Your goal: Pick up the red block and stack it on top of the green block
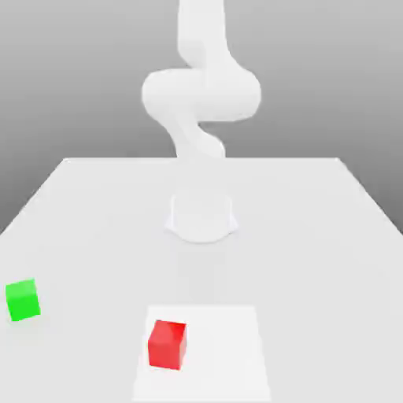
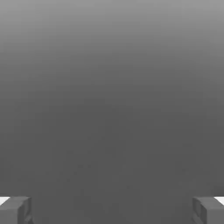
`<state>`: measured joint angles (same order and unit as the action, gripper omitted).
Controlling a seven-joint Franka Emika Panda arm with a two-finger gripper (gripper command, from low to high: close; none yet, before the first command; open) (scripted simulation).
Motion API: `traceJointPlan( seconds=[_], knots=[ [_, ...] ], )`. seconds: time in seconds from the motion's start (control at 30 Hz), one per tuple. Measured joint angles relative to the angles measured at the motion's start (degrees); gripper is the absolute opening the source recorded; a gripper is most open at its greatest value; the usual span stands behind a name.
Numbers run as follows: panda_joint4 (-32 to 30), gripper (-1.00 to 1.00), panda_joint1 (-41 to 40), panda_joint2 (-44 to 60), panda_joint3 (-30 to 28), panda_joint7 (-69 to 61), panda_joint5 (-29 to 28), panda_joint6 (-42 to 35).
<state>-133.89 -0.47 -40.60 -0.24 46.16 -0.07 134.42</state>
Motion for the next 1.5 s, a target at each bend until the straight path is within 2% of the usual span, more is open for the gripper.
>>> traceJointPlan(
  seconds=[0.7,0.9,0.93,1.17,1.37,1.5],
  knots=[
    [-17.66,0.0,-3.85,43.98,-2.5,1.85,0.61,22.22],
    [-16.85,0.0,-4.58,56.43,-1.52,0.84,2.11,32.16],
    [-16.68,-1.0,-4.71,57.64,-1.36,0.75,2.23,33.19],
    [-16.7,-1.0,-4.78,57.52,-1.3,0.91,2.05,33.08],
    [-18.22,-1.0,-4.79,46.8,-2.23,2.44,0.73,23.9],
    [-17.22,-1.0,-10.63,45.18,-7.81,11.44,0.95,21.21]
  ],
)
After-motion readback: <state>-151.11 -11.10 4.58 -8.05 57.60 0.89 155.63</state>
